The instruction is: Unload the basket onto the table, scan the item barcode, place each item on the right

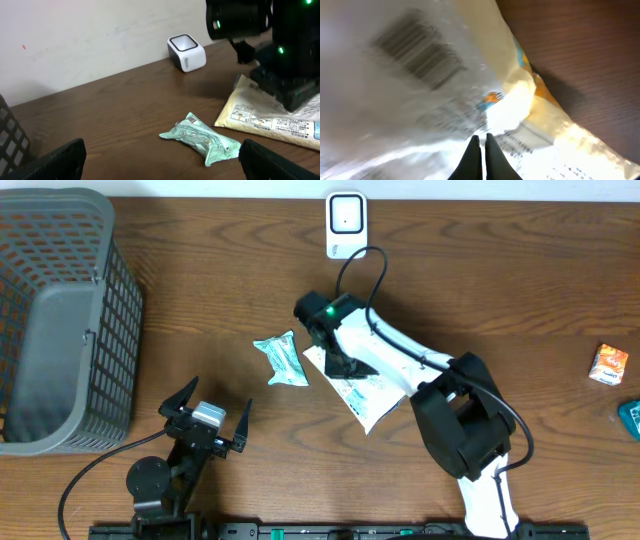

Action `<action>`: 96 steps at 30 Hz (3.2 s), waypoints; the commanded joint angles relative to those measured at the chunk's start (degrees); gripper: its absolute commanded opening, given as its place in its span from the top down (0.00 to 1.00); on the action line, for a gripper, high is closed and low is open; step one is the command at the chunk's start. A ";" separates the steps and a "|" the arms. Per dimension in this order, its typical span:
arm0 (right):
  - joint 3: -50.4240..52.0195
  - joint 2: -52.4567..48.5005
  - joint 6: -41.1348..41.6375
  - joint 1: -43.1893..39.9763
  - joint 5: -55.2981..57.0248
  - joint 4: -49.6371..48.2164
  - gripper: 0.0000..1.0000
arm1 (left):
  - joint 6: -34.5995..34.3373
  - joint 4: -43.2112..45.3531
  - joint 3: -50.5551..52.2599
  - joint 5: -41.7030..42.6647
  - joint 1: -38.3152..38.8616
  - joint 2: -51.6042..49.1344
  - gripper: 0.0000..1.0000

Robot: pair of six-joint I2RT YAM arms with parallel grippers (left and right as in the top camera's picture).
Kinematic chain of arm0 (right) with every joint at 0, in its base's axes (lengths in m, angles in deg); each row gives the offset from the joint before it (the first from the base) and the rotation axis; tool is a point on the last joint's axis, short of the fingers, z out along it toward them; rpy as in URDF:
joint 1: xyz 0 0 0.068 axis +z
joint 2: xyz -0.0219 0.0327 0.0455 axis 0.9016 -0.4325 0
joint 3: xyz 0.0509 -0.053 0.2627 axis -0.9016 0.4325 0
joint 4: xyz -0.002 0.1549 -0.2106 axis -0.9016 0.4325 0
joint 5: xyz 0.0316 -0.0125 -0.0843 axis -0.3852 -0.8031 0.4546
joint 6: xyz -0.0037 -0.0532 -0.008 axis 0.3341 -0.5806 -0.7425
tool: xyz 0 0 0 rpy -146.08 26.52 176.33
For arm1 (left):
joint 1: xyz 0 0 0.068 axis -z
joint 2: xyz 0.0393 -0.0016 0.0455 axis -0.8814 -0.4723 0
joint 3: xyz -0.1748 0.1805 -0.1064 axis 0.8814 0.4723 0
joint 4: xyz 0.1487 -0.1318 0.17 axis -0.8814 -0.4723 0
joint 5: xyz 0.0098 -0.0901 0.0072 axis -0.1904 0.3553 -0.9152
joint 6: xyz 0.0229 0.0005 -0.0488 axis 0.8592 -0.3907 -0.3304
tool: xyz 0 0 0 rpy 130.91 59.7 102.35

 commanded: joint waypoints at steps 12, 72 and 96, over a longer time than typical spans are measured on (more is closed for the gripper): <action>1.16 6.54 1.07 6.73 -8.87 -0.76 0.99 | 0.76 -1.92 1.20 0.74 0.24 0.20 0.02; 20.26 6.58 8.46 -0.96 0.50 0.61 0.99 | 0.74 -1.92 1.20 0.74 0.24 0.20 0.02; 10.88 14.93 -20.68 -30.05 -28.22 -5.07 0.01 | 0.76 -1.92 1.20 0.74 0.24 0.20 0.02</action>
